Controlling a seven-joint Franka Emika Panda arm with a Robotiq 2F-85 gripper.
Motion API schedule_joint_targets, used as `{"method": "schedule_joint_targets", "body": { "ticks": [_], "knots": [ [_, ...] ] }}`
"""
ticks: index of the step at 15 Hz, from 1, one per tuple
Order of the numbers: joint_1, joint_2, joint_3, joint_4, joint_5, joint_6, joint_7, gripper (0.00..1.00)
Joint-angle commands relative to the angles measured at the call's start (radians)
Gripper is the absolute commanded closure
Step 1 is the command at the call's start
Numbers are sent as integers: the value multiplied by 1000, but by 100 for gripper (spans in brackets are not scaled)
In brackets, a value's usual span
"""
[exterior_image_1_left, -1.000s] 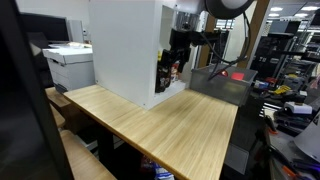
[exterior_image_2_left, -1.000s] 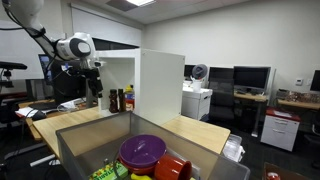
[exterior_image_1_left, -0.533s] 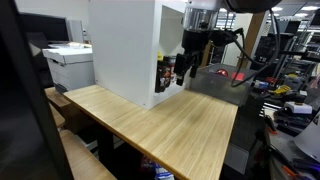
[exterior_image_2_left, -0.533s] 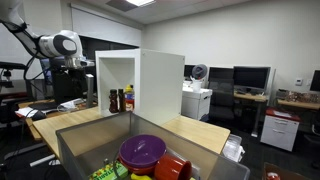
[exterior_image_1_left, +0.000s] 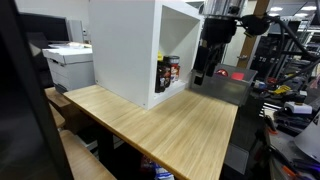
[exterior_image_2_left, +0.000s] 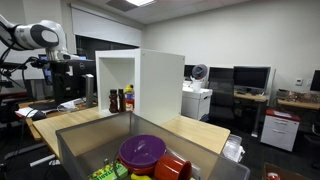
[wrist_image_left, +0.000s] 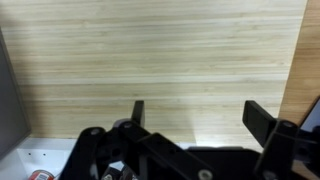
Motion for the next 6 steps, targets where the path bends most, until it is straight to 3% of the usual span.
{"method": "schedule_joint_targets", "body": {
  "ticks": [1, 6],
  "knots": [
    [-18, -21, 26, -4, 11, -11, -8, 0],
    [-17, -58, 32, -25, 15, -18, -12, 0]
  ]
}}
